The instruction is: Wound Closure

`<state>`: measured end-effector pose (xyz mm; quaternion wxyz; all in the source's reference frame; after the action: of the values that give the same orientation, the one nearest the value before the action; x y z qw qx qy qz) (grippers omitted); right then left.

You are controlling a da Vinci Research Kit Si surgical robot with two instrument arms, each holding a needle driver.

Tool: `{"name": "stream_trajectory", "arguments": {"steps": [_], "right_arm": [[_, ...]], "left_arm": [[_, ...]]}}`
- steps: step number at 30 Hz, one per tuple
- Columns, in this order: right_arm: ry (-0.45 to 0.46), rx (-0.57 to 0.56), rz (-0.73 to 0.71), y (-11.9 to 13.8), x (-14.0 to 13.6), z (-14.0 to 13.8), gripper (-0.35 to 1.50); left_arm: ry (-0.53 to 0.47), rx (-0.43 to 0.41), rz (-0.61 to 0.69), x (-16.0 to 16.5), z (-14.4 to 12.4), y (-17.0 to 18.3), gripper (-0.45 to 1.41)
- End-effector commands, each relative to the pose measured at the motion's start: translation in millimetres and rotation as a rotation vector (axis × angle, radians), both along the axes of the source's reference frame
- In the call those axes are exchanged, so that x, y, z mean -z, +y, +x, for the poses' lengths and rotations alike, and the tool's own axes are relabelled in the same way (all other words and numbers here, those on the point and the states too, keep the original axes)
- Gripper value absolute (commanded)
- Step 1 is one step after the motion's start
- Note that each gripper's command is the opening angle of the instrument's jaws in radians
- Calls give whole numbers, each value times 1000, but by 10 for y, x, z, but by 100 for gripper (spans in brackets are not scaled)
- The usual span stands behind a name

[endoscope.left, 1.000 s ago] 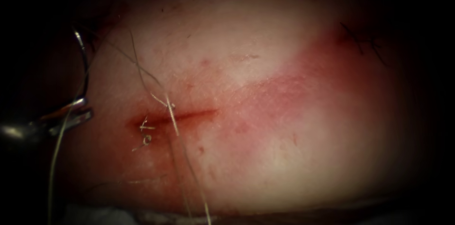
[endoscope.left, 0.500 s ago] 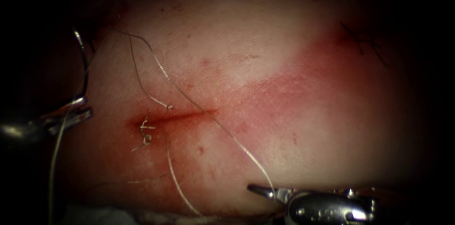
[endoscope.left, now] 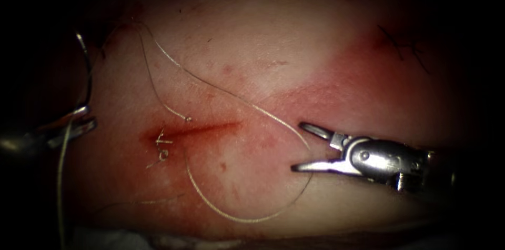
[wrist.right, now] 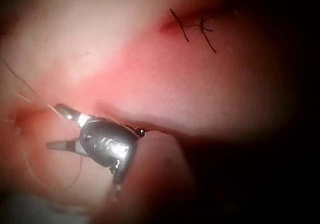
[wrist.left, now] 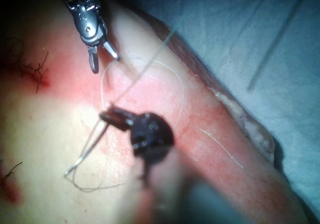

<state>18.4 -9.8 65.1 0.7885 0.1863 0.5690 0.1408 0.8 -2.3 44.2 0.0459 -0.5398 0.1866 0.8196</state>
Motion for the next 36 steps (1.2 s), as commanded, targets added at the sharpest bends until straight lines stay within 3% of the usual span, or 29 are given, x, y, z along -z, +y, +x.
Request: {"name": "stream_trajectory", "arguments": {"steps": [1, 6, 13, 18, 21, 22, 26, 30, 36], "right_arm": [[20, 26, 82, -18, 1, -8, 147], [79, 108, 282, -35, 16, -40, 147], [59, 67, 57, -9, 5, -24, 132], [-53, -8, -141, 28, -25, 5, 132], [-93, 10, -218, 35, -39, 21, 130], [-109, 28, -274, 32, -56, 40, 127], [-108, 68, -326, 10, -80, 75, 127], [-87, 101, -382, -17, -90, 114, 123], [-100, 113, -463, -19, -96, 154, 123]], "left_arm": [[0, -1, 2, -7, -5, -4, -45], [0, 0, 2, -7, -5, -4, -45], [2, -3, 8, 0, 6, -3, -45], [-3, 18, 31, 30, 30, 2, -45], [-7, 26, 32, 39, 30, 2, -45], [-11, 24, 31, 40, 26, 1, -45], [-12, 24, 27, 35, 22, 1, -45], [-12, 25, 25, 31, 22, 2, -45], [-13, 25, 24, 31, 20, 1, -45]]}}
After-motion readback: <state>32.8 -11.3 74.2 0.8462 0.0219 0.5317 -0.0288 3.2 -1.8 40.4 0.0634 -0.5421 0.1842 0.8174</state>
